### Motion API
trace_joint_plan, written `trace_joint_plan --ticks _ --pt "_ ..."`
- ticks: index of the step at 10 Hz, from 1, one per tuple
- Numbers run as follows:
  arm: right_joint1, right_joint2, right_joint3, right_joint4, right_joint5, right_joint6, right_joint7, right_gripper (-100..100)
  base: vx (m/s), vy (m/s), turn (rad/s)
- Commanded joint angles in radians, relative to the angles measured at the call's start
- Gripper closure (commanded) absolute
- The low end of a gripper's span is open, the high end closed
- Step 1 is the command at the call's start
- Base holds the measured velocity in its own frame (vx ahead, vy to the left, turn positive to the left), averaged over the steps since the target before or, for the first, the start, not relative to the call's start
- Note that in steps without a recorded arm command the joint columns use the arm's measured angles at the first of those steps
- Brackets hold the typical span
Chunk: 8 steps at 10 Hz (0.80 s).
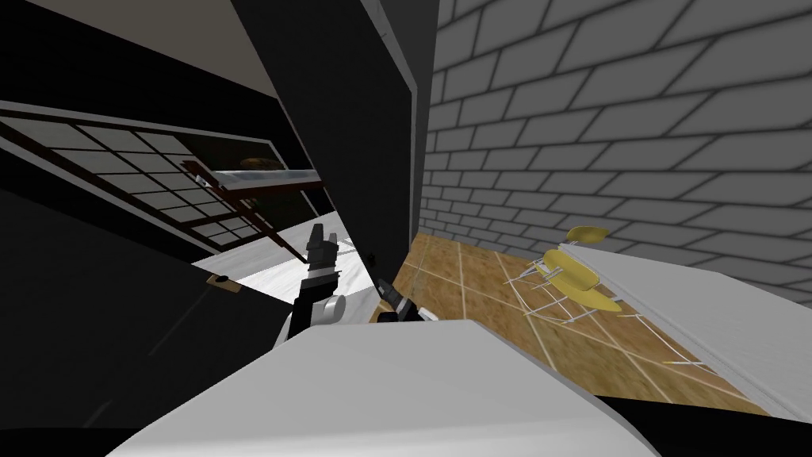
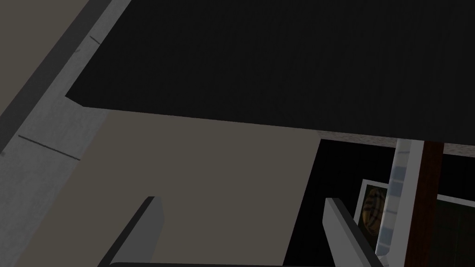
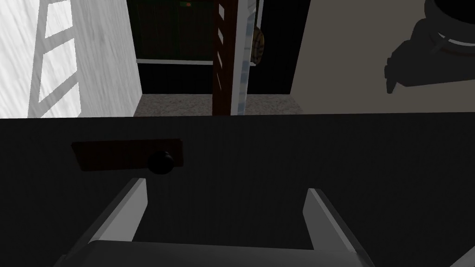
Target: Push the door open
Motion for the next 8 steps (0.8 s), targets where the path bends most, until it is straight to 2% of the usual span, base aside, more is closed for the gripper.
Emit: trace_joint_plan --ticks 1,8 --pt "-0.016 -0.001 0.027 0.034 0.001 -0.005 -0.006 -100 0.149 -0.031 0.002" --pt "-0.077 0.001 0.128 0.17 0.006 -0.028 -0.027 -100 0.181 -0.026 0.0"
